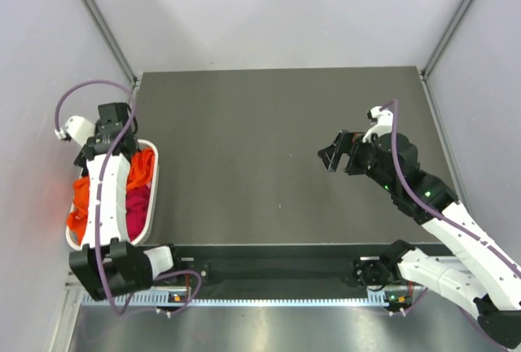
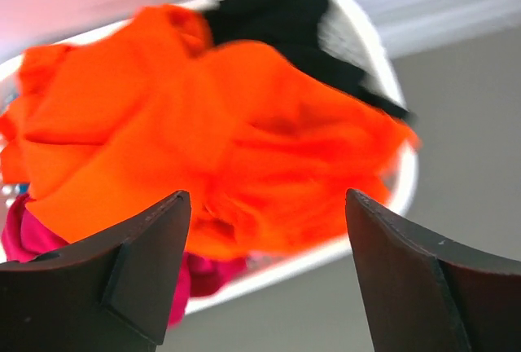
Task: Fold and stack the t-shirts
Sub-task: Grab the tshirt from the pile, then move the tshirt to the center of the board
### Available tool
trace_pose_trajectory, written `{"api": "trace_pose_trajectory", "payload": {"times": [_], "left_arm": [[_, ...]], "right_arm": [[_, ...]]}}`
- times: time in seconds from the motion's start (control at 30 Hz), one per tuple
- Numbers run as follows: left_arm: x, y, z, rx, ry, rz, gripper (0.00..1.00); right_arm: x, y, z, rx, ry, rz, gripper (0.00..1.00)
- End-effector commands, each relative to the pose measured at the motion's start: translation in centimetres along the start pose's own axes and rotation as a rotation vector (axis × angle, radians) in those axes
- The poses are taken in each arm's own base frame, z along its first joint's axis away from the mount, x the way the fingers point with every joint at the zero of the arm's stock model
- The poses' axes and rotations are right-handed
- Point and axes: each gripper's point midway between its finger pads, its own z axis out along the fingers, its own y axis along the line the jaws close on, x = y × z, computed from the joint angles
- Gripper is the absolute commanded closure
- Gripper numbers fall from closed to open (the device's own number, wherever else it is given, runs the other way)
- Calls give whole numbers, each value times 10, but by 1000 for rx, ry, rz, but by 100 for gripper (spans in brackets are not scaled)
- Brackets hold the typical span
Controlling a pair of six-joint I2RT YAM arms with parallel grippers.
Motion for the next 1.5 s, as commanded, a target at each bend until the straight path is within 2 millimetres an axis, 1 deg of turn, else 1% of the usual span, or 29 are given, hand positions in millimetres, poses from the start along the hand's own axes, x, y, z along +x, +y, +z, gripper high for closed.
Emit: {"api": "trace_pose_trajectory", "payload": {"times": [0.0,0.1,0.17,0.2,0.3,0.33,0.4,0.43,0.47,0.57,0.6,0.67,0.7,0.8,0.83,0.87,0.9,0.93,0.97,1.03,1.07,1.13,1.17,1.23,1.27,1.33,1.37,1.43,1.47], "left_arm": [[3,34,26,-198,-24,-130,18],[10,61,36,-332,-62,-165,16],[13,58,44,-301,-62,-145,14],[22,66,51,-317,-47,-129,15],[32,73,59,-315,-31,-131,21],[32,72,60,-306,-29,-131,38],[28,60,62,-246,-23,-104,86],[24,55,61,-224,-25,-95,100],[18,51,59,-201,-27,-74,100],[-15,25,40,-97,-47,-92,100],[-33,-5,25,40,-34,-137,100],[-59,-35,-3,231,-70,-171,100],[-73,-57,-30,387,-71,-202,100],[-114,-100,-89,653,-123,-282,100],[-119,-119,-112,773,-101,-275,100],[-129,-138,-144,901,-99,-276,100],[-128,-157,-162,1007,-66,-255,100],[-116,-176,-201,1200,25,-198,100],[-112,-193,-240,1344,41,-174,100],[-107,-206,-293,1495,59,-145,100],[-91,-211,-336,1616,98,-113,100],[-75,-211,-363,1700,152,-90,100],[-51,-213,-372,1746,218,-54,100],[-26,-208,-373,1776,282,-27,100],[9,-205,-362,1770,345,21,100],[55,-200,-341,1731,423,91,100],[106,-193,-317,1666,520,165,98],[167,-178,-293,1600,626,274,94],[214,-163,-266,1520,722,354,91]], "right_arm": [[-13,23,-4,-112,-39,-22,0],[-10,27,-5,-137,-15,-36,0],[-9,29,-5,-142,-6,-40,0],[-8,29,-6,-143,2,-45,0],[-8,29,-9,-147,10,-50,0],[-8,30,-9,-149,8,-50,0],[-9,30,-11,-150,5,-45,0],[-8,29,-12,-149,5,-41,0],[-10,30,-13,-150,-1,-35,0],[-6,29,-12,-149,9,-10,0],[-5,29,-11,-150,11,-9,0],[-3,29,-9,-146,22,-5,0],[-1,28,-8,-140,32,-5,0],[-3,30,-7,-133,40,2,0],[-3,30,-6,-132,41,5,0],[-5,31,-6,-132,38,12,0],[-8,32,-7,-133,34,17,0],[-9,32,-6,-129,34,20,0],[-10,33,-7,-128,32,26,0],[-14,33,-8,-123,29,31,0],[-16,32,-9,-107,21,43,0],[-17,29,-10,-87,16,61,0],[-15,26,-10,-70,23,81,0],[-12,19,-10,-31,26,101,0],[-4,12,-9,0,48,120,0],[2,0,-8,57,49,138,0],[13,-8,-7,92,71,148,0],[20,-20,-7,142,70,171,0],[32,-27,-6,171,91,176,0]]}}
